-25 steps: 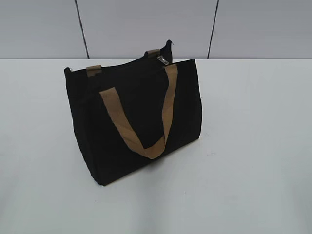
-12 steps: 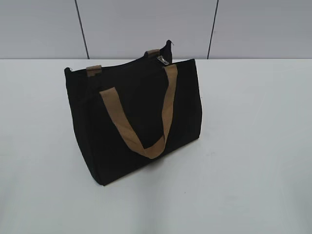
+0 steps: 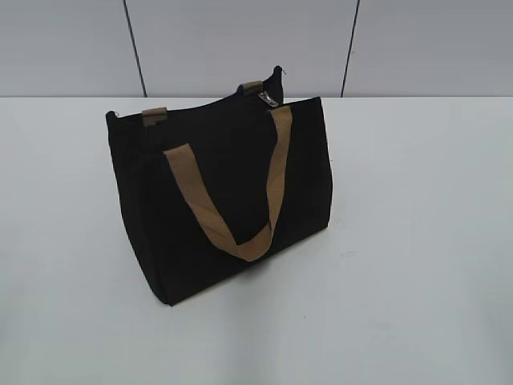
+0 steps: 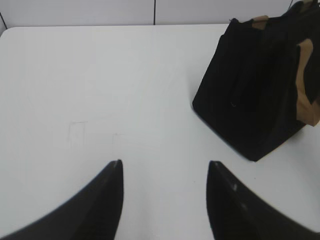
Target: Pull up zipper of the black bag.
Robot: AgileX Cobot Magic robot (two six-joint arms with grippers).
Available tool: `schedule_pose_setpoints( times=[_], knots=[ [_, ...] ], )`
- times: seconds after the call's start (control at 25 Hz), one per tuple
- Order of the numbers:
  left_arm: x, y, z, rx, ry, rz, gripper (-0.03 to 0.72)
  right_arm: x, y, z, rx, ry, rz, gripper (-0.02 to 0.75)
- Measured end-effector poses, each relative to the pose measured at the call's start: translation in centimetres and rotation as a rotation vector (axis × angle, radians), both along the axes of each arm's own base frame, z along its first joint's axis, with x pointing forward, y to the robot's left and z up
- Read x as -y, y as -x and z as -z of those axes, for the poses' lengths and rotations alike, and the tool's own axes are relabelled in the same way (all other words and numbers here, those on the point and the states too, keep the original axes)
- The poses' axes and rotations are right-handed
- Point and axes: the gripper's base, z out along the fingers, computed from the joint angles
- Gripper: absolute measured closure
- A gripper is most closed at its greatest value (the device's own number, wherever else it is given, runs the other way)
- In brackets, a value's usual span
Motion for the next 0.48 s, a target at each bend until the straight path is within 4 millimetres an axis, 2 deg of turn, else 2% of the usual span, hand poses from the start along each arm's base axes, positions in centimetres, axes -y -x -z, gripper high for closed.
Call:
schedule_pose_setpoints(
  times=[0.48],
  knots=[
    [0.03, -0.03, 0.0, 0.0, 0.0, -0.027, 0.284, -0.02, 0.0, 0.0, 0.0, -0.003, -0.002, 0.359]
  ],
)
